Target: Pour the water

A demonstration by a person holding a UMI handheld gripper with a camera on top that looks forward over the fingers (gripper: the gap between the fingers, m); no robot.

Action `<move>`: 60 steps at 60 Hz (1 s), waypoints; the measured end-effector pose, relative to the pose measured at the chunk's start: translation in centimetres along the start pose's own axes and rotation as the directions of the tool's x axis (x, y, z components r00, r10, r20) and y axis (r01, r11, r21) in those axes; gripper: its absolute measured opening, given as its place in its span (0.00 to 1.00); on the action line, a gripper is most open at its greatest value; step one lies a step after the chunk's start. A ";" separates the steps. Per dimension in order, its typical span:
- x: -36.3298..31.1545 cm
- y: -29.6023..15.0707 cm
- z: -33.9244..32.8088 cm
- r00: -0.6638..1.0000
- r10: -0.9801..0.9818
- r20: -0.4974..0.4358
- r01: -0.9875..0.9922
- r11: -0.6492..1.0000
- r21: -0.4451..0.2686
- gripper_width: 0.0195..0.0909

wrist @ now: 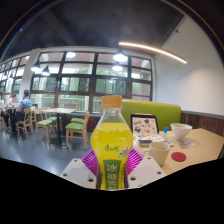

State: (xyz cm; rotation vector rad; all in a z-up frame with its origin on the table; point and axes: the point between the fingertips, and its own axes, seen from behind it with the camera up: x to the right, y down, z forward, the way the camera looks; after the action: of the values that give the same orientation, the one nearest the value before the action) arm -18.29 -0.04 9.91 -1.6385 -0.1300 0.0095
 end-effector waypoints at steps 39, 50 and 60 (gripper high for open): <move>6.7 -6.3 10.5 -0.310 0.941 0.138 -0.941 -0.283 -0.184 0.15; 7.4 -6.0 10.3 -0.588 0.800 0.119 -0.803 -0.560 -0.204 0.17; 7.5 -5.2 7.8 -0.673 0.731 0.116 -0.738 -0.653 -0.171 0.17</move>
State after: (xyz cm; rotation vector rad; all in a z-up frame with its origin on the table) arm -11.90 8.71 15.01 -0.8977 1.5309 1.8679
